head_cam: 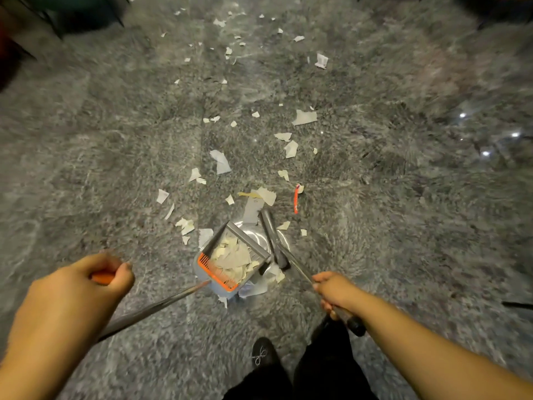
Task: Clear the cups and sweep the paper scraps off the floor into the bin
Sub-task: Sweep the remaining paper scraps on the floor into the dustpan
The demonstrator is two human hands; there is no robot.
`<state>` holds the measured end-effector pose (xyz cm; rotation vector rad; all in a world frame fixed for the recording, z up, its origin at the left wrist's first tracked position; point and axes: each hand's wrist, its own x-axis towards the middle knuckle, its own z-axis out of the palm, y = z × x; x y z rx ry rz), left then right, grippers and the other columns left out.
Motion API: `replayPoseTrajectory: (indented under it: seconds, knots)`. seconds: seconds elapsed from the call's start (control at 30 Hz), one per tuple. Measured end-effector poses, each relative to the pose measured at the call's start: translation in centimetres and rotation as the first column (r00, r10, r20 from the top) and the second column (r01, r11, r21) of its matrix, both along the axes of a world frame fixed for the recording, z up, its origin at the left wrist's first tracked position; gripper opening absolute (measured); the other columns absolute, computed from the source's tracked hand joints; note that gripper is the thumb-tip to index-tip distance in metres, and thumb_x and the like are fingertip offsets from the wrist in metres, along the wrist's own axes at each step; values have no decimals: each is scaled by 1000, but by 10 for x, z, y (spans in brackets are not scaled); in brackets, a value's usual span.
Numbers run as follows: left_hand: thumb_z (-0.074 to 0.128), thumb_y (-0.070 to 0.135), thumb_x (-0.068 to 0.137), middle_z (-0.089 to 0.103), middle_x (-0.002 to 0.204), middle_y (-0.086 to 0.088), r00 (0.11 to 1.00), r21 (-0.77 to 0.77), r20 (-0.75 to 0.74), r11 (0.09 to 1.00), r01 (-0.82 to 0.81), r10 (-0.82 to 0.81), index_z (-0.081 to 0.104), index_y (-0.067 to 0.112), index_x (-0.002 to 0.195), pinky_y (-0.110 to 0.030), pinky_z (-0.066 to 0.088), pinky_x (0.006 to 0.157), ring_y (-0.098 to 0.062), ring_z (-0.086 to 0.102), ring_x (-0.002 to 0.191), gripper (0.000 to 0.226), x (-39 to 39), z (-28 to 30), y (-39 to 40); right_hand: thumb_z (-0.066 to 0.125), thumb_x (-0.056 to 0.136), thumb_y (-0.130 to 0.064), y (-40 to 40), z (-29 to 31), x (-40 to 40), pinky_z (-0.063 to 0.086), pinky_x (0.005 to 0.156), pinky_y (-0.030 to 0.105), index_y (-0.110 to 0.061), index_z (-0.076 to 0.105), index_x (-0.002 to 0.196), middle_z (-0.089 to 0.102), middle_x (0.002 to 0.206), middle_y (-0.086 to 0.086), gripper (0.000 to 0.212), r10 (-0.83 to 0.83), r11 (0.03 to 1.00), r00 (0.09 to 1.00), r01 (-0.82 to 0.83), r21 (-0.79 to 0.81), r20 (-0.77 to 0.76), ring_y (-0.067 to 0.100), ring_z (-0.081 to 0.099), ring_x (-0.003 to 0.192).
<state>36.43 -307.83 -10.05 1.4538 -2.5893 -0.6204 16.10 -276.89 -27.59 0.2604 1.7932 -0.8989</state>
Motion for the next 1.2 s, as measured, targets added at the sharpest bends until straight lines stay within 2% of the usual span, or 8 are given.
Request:
replayPoseTrajectory:
  seconds: [0.2,0.4,0.57,0.63,0.7,0.8,0.97,1.2]
  knots:
    - [50,63,64,66,61,7,995,-77,33,993,-88,91,57,61,79,-45,58,66,-30,65,63,16,57,0,-12,40,100,-5,-24,13,13,27,30,11,-7,47,128,43,58,9,30,94,995,994,-93,27,-63,14,36,35]
    - [59,57,72,63,57,10,976,-81,169,989,-123,135,55,61,82,-36,55,60,-26,63,59,11,101,-10,-19,42,99,-3,-31,31,6,26,29,11,4,48,125,44,59,9,28,174,983,981,-169,65,-80,7,35,24]
    - [72,46,78,61,54,11,943,-62,284,985,-161,172,55,61,76,-32,48,56,-25,61,59,24,128,-20,-26,39,99,0,-39,40,10,24,28,11,12,49,122,38,57,8,28,245,967,968,-240,82,-61,9,32,24]
    - [72,49,78,63,57,10,933,-45,313,984,-172,177,51,66,81,-33,51,57,-24,62,61,26,141,-26,-29,39,100,0,-41,37,9,23,30,11,3,52,112,36,56,8,19,263,961,964,-258,96,-43,11,32,26]
    - [71,51,77,63,58,11,921,-30,342,982,-187,186,57,58,77,-35,53,59,-23,63,62,16,151,-32,-33,39,100,-1,-43,33,7,22,32,13,-3,49,93,36,54,8,12,295,950,955,-291,114,-22,13,32,30]
    - [72,45,78,67,65,5,904,18,378,975,-223,200,61,39,62,-36,53,65,-27,64,70,20,150,-38,-36,38,100,-2,-46,24,7,23,33,11,-12,41,74,35,51,7,28,343,930,939,-339,142,-4,13,31,27]
    - [64,43,85,68,74,0,893,46,422,980,-193,156,60,35,68,-32,46,61,-25,58,70,19,136,-44,-40,37,99,-2,-59,16,18,28,33,11,-6,52,102,37,48,8,16,415,896,910,-410,171,5,16,34,33]
    - [62,46,86,68,77,5,902,73,421,988,-133,90,60,34,71,-30,45,63,-23,61,76,20,111,-40,-54,34,97,0,-84,4,44,30,36,15,-13,47,85,34,44,7,22,500,854,864,-503,129,58,15,33,28]
